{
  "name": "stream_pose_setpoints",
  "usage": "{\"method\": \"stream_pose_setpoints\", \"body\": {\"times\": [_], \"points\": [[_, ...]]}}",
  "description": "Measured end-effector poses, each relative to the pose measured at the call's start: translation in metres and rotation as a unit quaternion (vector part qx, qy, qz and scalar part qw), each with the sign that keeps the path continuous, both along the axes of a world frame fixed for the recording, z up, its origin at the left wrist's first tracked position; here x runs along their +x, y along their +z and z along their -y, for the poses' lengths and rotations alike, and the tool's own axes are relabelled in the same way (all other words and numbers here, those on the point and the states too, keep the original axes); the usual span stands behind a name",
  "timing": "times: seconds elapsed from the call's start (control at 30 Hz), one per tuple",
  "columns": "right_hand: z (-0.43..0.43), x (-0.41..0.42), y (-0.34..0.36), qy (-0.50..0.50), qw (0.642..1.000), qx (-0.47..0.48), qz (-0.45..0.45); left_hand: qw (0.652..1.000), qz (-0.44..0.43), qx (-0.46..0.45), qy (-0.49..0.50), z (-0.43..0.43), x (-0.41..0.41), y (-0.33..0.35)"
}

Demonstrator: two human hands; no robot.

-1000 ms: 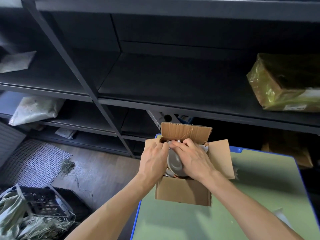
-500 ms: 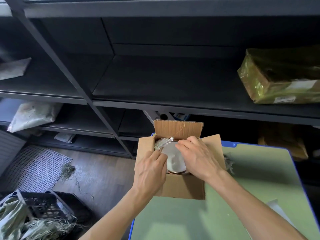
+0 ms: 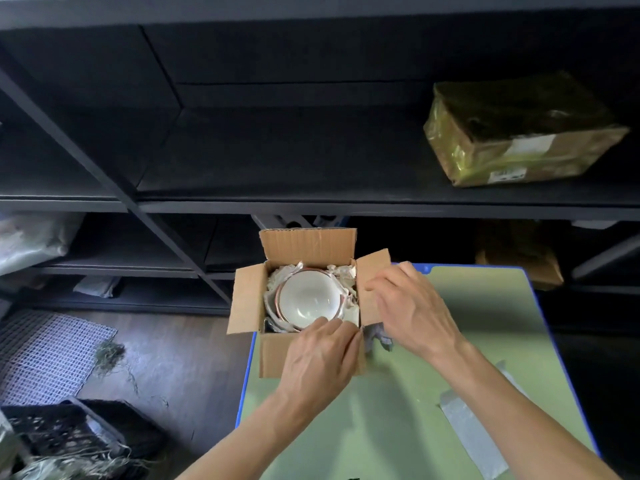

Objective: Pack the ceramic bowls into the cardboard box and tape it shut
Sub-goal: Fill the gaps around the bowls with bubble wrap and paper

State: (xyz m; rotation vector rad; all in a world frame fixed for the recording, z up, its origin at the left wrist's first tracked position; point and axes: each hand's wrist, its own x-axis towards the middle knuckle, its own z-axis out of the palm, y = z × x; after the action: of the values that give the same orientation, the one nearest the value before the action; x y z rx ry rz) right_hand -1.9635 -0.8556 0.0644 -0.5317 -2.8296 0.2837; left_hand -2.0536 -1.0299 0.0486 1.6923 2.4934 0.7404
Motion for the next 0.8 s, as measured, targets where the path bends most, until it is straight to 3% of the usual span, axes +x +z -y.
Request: {"method": "stream_pose_setpoints", "body": {"times": [0.2, 0.33, 0.63, 0.8], "points": [[-0.013, 0.049, -0.014, -0.071, 0.996, -0.049, -0.015, 0.996, 0.036, -0.027, -0.082, -0.019, 0.041, -0.011], [-0.022, 0.075, -0.049, -0.097, 0.993, -0.031, 0.060, 0.987, 0.050, -0.104, -0.108, -0.029, 0.058, -0.038], [-0.024, 0.078, -0.107, -0.073, 0.964, -0.142, 0.214, 0.948, 0.012, -0.316, -0.032, -0.067, 0.074, -0.054], [-0.047, 0.072, -0.121, -0.152, 0.968, -0.118, 0.161, 0.952, 0.034, -0.303, -0.040, -0.077, 0.078, -0.066]]}}
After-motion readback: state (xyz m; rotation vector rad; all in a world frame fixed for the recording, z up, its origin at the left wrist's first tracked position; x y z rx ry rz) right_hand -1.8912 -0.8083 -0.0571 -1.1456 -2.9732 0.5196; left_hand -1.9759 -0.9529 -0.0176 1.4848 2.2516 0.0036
